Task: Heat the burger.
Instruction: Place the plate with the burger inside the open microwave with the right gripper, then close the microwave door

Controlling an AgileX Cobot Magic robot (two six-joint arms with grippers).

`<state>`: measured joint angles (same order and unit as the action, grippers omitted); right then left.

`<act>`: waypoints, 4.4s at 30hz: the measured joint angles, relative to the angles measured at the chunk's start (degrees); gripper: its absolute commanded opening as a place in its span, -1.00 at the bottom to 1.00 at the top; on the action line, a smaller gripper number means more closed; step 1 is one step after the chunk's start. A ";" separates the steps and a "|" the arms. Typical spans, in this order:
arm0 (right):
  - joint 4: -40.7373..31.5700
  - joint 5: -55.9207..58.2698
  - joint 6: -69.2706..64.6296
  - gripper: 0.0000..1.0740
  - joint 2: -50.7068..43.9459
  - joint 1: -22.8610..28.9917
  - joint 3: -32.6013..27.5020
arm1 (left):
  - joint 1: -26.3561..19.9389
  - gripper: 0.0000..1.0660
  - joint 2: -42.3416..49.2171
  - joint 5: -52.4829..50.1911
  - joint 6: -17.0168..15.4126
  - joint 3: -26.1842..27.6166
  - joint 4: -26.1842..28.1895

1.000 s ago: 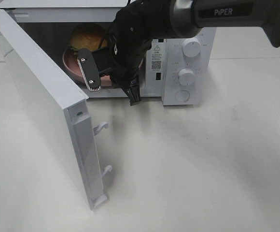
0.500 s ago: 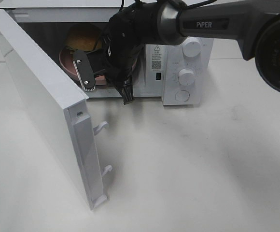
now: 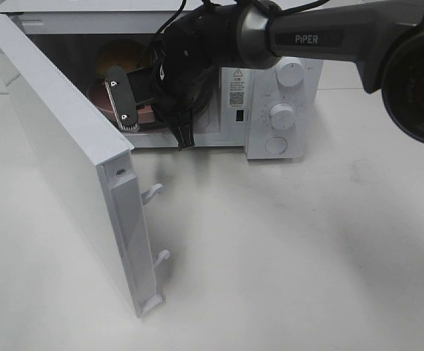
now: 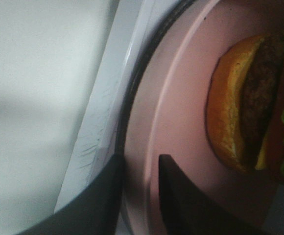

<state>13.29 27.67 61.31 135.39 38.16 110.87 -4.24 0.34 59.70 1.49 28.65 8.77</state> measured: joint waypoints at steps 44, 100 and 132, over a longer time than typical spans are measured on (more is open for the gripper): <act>0.00 -11.57 -10.71 0.40 -18.28 0.00 -27.62 | 0.00 0.88 0.00 0.00 0.00 0.00 0.00; 2.98 -13.24 -61.71 0.39 -57.47 -0.40 -70.93 | 0.00 0.88 0.00 0.00 0.00 0.00 0.00; 2.75 -3.44 -85.66 0.39 -70.07 -0.40 -78.44 | 0.00 0.88 0.00 0.00 0.00 0.00 0.00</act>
<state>16.04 24.24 -24.35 65.32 37.76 32.43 -4.24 0.34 59.70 1.49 28.65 8.77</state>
